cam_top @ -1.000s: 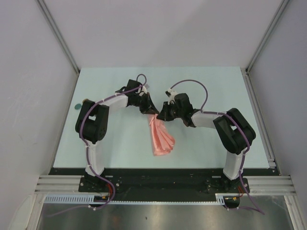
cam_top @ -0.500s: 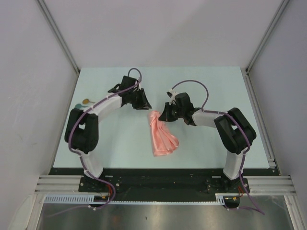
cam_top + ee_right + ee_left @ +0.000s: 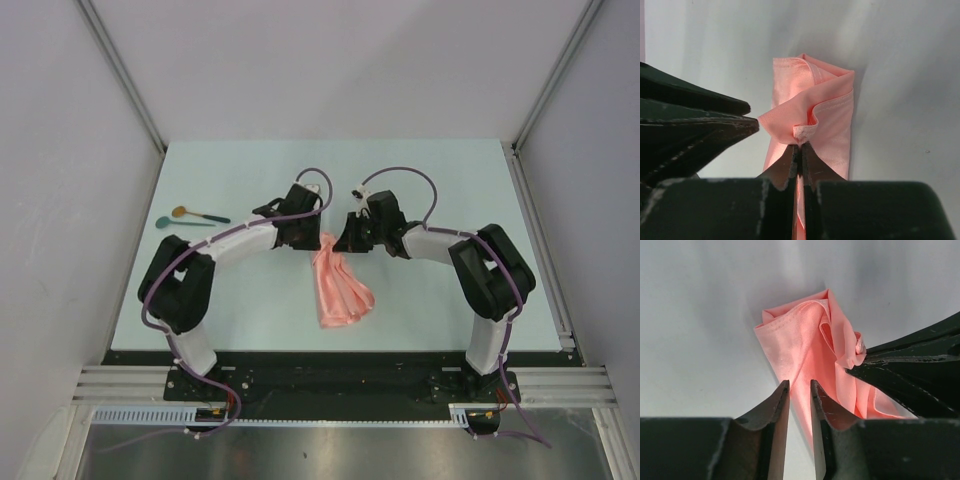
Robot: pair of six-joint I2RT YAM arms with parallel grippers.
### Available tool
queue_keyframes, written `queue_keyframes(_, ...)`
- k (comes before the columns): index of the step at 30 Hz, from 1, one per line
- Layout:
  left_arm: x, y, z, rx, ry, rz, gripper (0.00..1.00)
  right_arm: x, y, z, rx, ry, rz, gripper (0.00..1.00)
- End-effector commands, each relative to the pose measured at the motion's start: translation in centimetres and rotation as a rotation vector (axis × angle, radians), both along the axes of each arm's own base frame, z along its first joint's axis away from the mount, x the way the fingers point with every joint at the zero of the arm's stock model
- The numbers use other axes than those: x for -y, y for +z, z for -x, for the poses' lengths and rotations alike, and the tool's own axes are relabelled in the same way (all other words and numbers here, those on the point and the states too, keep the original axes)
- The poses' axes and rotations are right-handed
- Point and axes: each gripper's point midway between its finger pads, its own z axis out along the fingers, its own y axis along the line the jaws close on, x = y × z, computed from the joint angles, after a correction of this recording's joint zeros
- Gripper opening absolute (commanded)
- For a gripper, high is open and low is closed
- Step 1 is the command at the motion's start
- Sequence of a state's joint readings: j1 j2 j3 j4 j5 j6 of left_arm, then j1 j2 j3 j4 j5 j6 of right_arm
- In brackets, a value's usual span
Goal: Fold the napkin into a case and place the utensils inside
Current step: Stuff the top corner of the smaller-rectangle-folded napkin into the folded napkin.
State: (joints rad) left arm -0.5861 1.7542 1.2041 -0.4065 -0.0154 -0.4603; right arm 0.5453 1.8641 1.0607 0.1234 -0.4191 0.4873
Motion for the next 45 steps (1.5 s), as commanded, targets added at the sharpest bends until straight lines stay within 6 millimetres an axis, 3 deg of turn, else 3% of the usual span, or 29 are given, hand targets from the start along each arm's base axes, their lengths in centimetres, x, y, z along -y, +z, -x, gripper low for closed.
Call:
queue_keyframes(1,0.7,0.2,-1.7,0.059,-0.016,-0.057,0.28,-0.6,2.4,-0.3,0.006,0.008,-0.054,0.00)
queue_keyframes(6,1.3,-1.3,-1.5,0.027,-0.026,-0.094,0.30,-0.5,2.4,-0.3,0.001,0.008,-0.062,0.00)
queue_keyframes(13,2.2,-1.6,-2.3,0.017,-0.041,-0.094,0.30,-0.4,2.0,0.0,-0.018,0.016,-0.068,0.00)
queue_keyframes(18,2.8,-2.5,-1.7,-0.027,-0.056,-0.072,0.35,-0.1,2.1,-0.1,-0.025,0.010,-0.071,0.00)
queue_keyframes(22,2.6,-2.6,-1.9,-0.036,-0.046,-0.085,0.21,0.3,2.1,-0.1,-0.032,0.007,-0.069,0.00)
queue_keyframes(26,2.7,-1.7,-2.2,-0.029,-0.043,-0.064,0.06,0.8,1.8,0.1,-0.039,0.005,-0.043,0.00)
queue_keyframes(29,3.3,-0.6,-2.4,-0.019,-0.056,-0.023,0.00,1.2,1.6,0.2,-0.043,0.016,-0.018,0.00)
queue_keyframes(32,4.1,0.1,-1.9,-0.040,-0.078,0.037,0.00,1.8,1.1,0.3,-0.048,0.027,0.021,0.00)
queue_keyframes(41,4.0,0.1,-1.5,-0.070,-0.079,0.079,0.00,3.0,1.9,-0.7,-0.055,-0.006,-0.016,0.00)
queue_keyframes(45,3.7,0.1,-1.5,-0.080,-0.074,0.095,0.00,2.6,2.2,-0.5,-0.055,0.013,-0.030,0.00)
